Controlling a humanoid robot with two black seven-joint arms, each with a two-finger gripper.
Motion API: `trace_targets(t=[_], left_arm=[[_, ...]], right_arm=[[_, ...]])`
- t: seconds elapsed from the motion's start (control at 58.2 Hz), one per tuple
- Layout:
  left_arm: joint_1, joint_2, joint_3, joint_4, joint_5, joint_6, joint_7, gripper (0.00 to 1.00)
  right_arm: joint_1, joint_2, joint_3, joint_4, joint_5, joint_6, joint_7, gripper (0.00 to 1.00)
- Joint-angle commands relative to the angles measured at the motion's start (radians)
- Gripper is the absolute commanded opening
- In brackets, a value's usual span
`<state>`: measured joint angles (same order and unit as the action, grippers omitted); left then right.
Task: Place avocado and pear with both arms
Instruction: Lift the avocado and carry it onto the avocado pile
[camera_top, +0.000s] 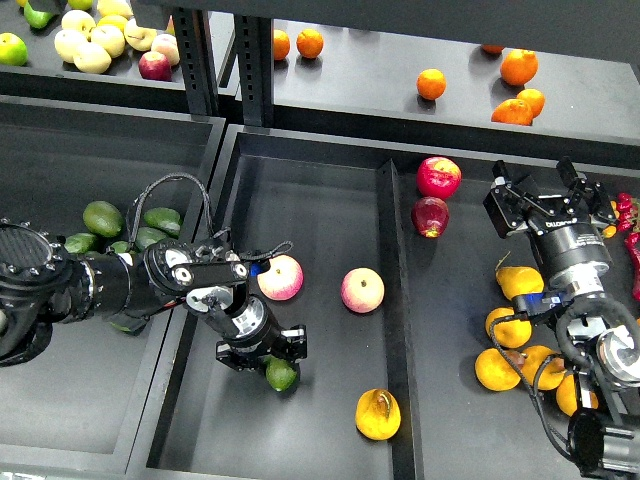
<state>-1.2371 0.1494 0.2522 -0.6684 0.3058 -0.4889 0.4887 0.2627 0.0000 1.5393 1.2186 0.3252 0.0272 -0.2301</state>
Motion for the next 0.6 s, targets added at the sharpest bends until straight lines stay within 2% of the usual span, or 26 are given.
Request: trace_targets(t=[0.0, 0.069, 0.326, 0.584], left_arm=[[-0.022, 0.068, -0.033, 0.001, 0.001, 0.000, 0.000, 0.24], [-0.035, 0.145, -0.034, 0.003, 0.001, 0.000, 0.000, 0.24], [-0.012, 0.291, -0.033, 0.010, 0.006, 0.000, 0.000, 0.25], [0.045, 0.328, -0.036, 0.035, 0.009, 0.000, 0.000, 0.27]], right_arm=[[-0.005, 0.000, -0.001, 0.006, 0.000, 0.000, 0.000, 0.99], [-0.010, 0.000, -0.001, 0.006, 0.000, 0.000, -0.002, 0.99], [-0.010, 0.000, -0.002, 0.006, 0.000, 0.000, -0.002, 1.00], [-0.008, 0.000, -0.004, 0.006, 0.000, 0.000, -0.003, 0.99]])
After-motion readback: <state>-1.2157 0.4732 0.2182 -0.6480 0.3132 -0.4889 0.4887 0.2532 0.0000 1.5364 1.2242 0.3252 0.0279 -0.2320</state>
